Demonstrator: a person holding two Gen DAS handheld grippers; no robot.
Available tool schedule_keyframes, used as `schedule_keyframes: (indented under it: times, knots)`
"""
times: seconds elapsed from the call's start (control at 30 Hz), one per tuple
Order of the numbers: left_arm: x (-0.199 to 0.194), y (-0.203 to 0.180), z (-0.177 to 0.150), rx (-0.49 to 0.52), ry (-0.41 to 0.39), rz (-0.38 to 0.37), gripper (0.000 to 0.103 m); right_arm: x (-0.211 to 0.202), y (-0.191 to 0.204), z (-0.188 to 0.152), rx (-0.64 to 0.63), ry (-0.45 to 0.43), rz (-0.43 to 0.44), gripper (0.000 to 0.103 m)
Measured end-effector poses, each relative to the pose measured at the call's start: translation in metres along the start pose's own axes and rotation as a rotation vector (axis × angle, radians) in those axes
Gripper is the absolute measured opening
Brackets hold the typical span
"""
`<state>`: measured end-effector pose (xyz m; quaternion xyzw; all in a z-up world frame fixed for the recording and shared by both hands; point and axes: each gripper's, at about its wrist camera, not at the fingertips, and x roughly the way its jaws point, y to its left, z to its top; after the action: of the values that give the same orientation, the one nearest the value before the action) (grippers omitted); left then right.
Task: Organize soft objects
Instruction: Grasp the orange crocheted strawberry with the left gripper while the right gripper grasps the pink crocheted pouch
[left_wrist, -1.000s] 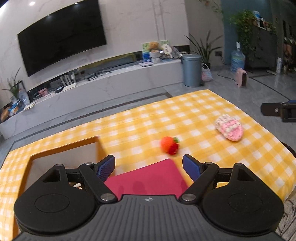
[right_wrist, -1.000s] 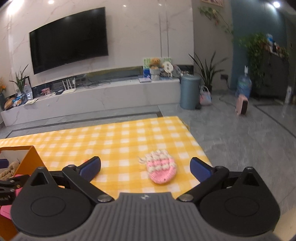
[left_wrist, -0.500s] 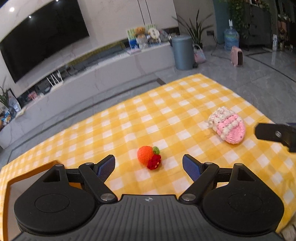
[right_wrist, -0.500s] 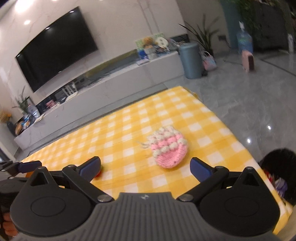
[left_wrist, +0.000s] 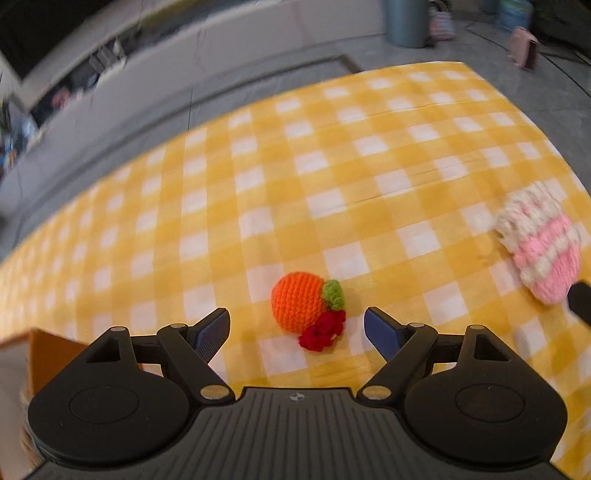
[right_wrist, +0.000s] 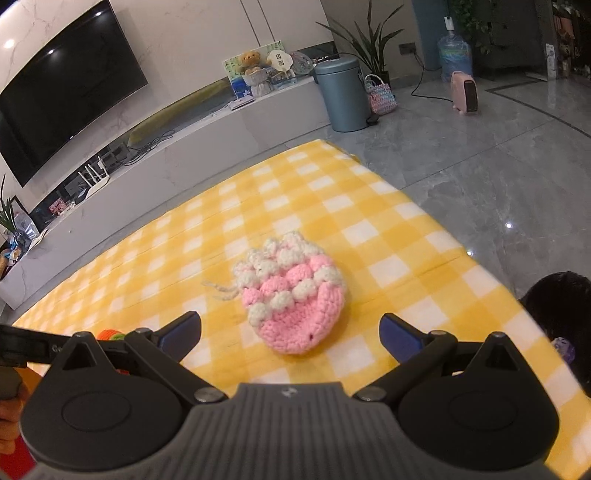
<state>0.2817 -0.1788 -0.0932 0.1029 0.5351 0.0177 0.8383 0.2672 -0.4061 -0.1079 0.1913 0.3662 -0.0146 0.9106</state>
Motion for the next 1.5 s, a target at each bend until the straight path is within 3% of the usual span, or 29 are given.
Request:
schedule_keyframes:
  times: [0.13,0.2,0.33,0.4,0.43,0.5,0.67,0.83,1.13,1.3,1.33,1.37,1.4,1.5]
  knots:
    - [0.01,0.002,0.004,-0.022,0.064,-0.009,0.095,0.009,-0.002,-0.002,0.024,0.002,0.03,0.101]
    - [0.015,0.0,0.009,-0.024,0.088,-0.005,0.084,0.011,-0.003,-0.002,0.032,-0.009,0.034,0.101]
    - [0.018,-0.005,0.016,-0.007,0.07,-0.002,0.081,0.014,-0.006,-0.002,0.063,0.004,0.076,0.101]
    - [0.017,-0.005,0.017,-0.009,0.049,0.021,0.072,0.016,-0.006,0.0,0.081,0.008,0.074,0.101]
    - [0.017,-0.005,0.018,-0.01,0.042,0.024,0.062,0.016,-0.005,0.001,0.084,0.002,0.06,0.101]
    - [0.017,-0.004,0.017,-0.01,0.044,-0.005,0.052,0.016,-0.002,0.002,0.068,-0.011,0.026,0.1]
    - [0.012,-0.001,0.017,-0.032,0.034,-0.049,0.05,0.03,0.01,0.002,-0.031,-0.018,-0.005,0.1]
    - [-0.018,-0.012,0.003,0.054,-0.069,-0.058,0.05,0.05,0.023,0.0,-0.162,-0.022,-0.063,0.1]
    - [-0.083,-0.029,-0.062,0.138,-0.205,-0.189,0.05,0.063,0.019,0.004,-0.177,0.006,-0.089,0.1]
    - [-0.093,-0.032,-0.085,0.137,-0.218,-0.22,0.05,0.067,0.016,0.002,-0.164,0.02,-0.08,0.1]
    - [-0.093,-0.032,-0.088,0.133,-0.221,-0.221,0.05,0.068,0.017,0.002,-0.172,0.025,-0.071,0.095]
    - [-0.093,-0.032,-0.092,0.131,-0.224,-0.219,0.05,0.067,0.019,0.002,-0.185,0.02,-0.077,0.08]
    - [-0.093,-0.033,-0.094,0.14,-0.225,-0.212,0.05,0.066,0.021,0.004,-0.196,0.016,-0.1,0.074]
    - [-0.094,-0.035,-0.101,0.145,-0.236,-0.186,0.05,0.066,0.024,0.004,-0.228,0.038,-0.061,0.07]
